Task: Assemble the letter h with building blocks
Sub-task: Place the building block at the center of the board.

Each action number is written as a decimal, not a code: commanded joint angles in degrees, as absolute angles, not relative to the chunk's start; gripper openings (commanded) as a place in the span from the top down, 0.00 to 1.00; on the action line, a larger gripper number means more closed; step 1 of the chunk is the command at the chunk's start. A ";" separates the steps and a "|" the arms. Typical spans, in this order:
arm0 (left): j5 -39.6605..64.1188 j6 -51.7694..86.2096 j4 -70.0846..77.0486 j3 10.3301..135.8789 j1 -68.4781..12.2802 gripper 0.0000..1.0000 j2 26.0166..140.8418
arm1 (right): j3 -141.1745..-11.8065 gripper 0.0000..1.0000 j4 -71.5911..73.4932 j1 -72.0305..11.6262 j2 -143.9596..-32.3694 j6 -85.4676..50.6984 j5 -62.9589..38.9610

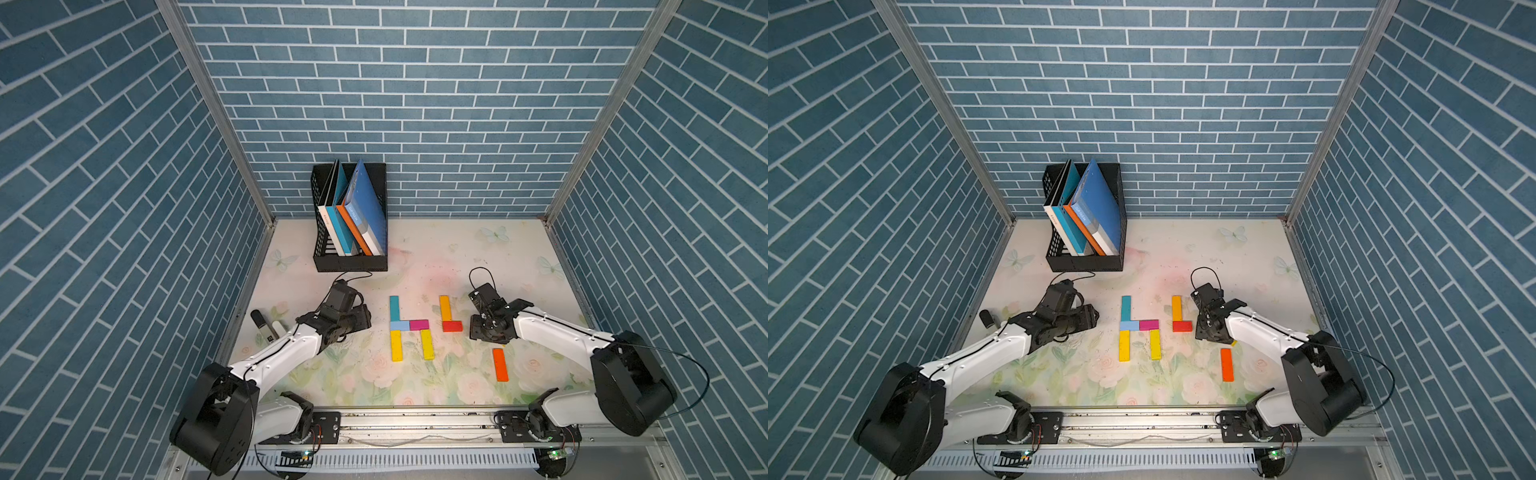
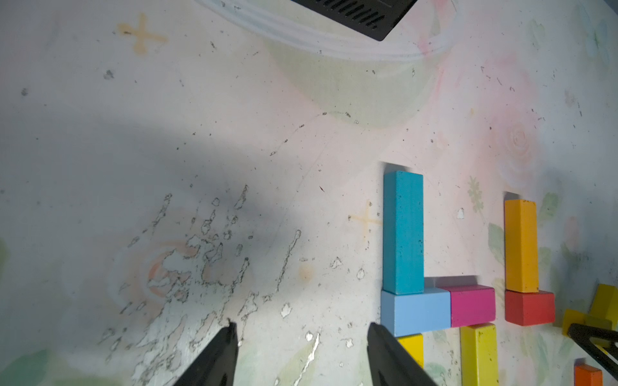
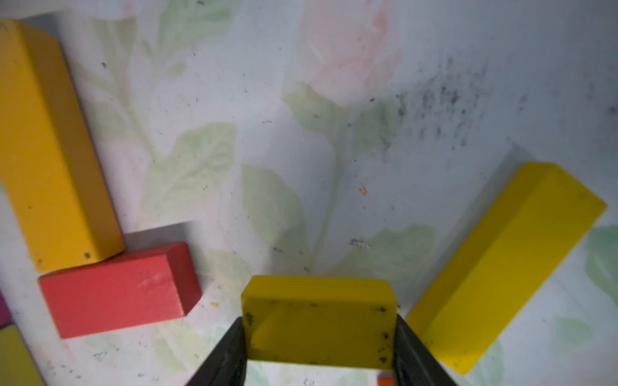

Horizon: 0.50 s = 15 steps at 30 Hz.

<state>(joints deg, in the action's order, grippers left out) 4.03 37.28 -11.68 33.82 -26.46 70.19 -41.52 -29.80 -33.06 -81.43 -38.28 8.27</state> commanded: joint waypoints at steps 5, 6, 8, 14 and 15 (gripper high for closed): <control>3.25 37.00 -11.64 33.56 -26.65 0.33 70.47 | -41.09 0.56 -24.27 -32.26 -83.69 -31.71 7.22; 3.34 37.00 -11.65 33.58 -26.66 0.33 70.78 | -41.26 0.56 -24.09 -32.17 -84.26 -31.56 7.19; 3.36 36.99 -11.63 33.75 -26.64 0.33 71.18 | -41.88 0.56 -24.17 -32.04 -85.43 -31.29 7.42; 3.08 36.75 -11.70 33.89 -26.67 0.33 71.37 | -41.84 0.45 -23.70 -31.91 -85.94 -30.94 6.44; 3.08 36.79 -11.76 33.86 -26.64 0.33 71.39 | -41.90 0.38 -24.34 -31.90 -85.58 -31.19 6.81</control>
<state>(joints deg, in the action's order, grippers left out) 3.90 37.26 -11.66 33.82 -26.46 70.89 -41.98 -22.90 -32.18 -84.73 -32.93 7.01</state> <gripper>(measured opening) 0.670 0.610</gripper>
